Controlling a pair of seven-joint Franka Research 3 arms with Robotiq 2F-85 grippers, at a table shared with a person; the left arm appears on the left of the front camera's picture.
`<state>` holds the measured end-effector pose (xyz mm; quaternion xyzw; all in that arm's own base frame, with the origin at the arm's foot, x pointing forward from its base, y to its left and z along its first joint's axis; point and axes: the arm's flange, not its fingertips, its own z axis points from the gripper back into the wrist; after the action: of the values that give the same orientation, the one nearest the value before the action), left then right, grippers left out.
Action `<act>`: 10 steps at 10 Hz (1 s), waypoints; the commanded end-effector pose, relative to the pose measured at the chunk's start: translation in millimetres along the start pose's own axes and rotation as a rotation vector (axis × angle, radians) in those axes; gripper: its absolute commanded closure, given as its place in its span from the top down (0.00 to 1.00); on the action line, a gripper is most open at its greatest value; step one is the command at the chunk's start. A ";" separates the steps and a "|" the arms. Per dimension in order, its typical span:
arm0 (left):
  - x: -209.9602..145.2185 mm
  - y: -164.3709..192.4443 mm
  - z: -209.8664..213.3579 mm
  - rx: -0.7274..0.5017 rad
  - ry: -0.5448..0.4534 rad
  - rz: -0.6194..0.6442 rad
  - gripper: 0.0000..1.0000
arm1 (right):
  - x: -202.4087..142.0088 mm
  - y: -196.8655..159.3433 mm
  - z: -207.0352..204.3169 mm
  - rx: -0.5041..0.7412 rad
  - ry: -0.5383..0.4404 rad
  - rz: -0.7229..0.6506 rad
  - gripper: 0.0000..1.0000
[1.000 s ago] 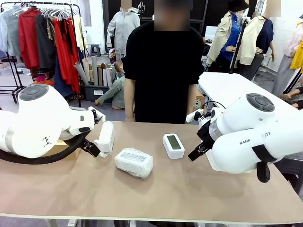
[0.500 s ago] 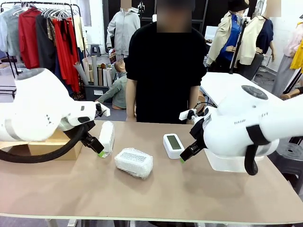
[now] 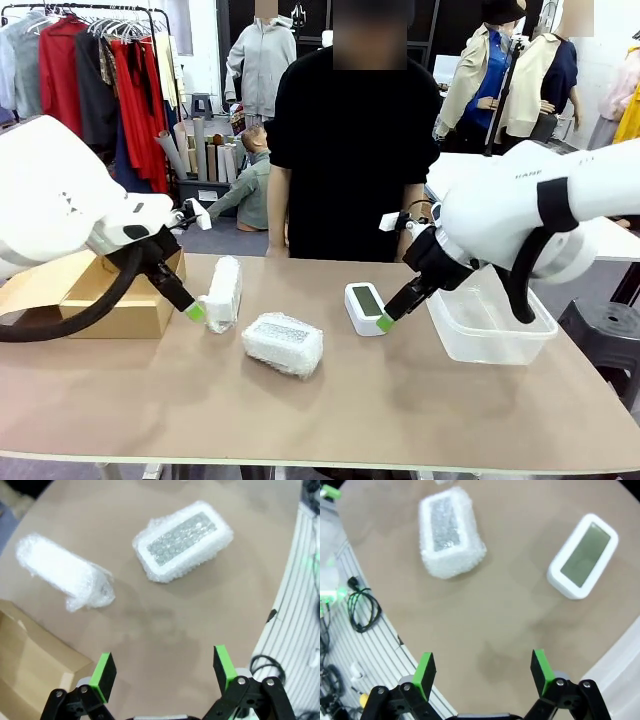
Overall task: Separate and place wrapped and unwrapped clocks.
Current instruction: Pick up the Digital clock indicated by the person.
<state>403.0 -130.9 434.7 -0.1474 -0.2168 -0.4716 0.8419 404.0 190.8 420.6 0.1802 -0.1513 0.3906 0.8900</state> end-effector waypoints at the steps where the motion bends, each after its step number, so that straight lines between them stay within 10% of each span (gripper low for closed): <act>1: -1.8 17.8 2.7 -0.033 -0.061 -0.099 1.00 | 4.1 -17.4 2.8 0.069 -0.022 0.091 1.00; 10: 2.9 14.4 10.8 0.005 -0.051 -0.133 1.00 | 3.0 -16.3 9.0 0.059 -0.040 0.186 1.00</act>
<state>413.8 -121.4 444.9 -0.1401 -0.2477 -0.5230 0.8034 416.7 178.9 426.3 0.1973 -0.1721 0.4730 0.8412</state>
